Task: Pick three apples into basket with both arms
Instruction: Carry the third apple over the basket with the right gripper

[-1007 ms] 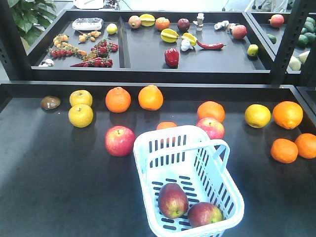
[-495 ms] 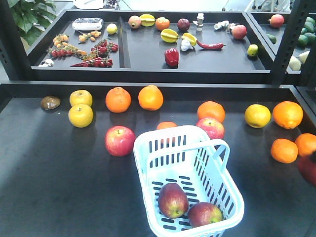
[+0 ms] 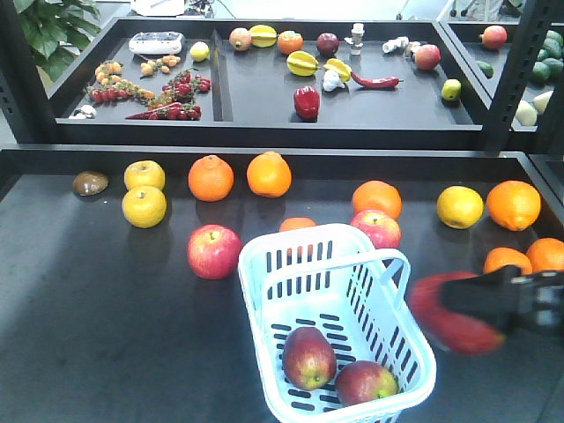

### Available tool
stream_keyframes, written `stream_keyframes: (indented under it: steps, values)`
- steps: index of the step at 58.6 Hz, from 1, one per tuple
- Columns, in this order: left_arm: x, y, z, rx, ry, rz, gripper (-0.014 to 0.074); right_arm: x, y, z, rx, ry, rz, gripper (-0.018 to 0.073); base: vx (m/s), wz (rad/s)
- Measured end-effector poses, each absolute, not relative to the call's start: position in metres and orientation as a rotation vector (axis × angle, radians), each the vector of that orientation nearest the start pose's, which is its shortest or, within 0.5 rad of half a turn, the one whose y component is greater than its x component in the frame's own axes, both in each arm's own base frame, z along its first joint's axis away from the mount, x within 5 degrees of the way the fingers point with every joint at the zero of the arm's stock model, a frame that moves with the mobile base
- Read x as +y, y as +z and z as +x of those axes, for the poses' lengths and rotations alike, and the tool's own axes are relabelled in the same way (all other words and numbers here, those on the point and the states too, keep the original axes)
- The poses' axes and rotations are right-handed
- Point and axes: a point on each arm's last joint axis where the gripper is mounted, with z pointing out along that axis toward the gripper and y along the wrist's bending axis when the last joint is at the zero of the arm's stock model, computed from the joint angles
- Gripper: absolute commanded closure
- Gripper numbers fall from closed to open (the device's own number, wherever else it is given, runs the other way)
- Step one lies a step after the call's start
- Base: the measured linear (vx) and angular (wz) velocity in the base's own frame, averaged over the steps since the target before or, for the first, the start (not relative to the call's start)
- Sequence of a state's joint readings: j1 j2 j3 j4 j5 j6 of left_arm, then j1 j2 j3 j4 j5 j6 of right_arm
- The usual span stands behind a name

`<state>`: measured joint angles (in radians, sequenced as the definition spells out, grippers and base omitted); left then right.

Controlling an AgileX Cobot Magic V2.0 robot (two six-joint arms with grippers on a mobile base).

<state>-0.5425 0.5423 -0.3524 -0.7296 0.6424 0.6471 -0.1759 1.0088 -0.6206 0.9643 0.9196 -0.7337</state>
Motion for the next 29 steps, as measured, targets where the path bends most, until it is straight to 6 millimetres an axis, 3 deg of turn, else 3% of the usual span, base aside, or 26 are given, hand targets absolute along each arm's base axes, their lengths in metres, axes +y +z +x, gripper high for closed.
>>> stream_keyframes:
  steps: [11, 21, 29]
  values:
    - [-0.082, 0.25, 0.065, 2.051, -0.738, 0.848, 0.0602, 0.072, 0.265, 0.187, 2.325, 0.786, -0.26, 0.0396, 0.0, 0.0]
    - [-0.082, 0.25, 0.065, 2.051, -0.738, 0.848, 0.0602, 0.101, 0.243, 0.202, 2.356, 0.728, -0.322, 0.0114, 0.0, 0.0]
    - [-0.082, 0.25, 0.065, 2.051, -0.738, 0.848, 0.0602, 0.111, 0.228, 0.21, 2.388, 0.683, -0.324, -0.0109, 0.0, 0.0]
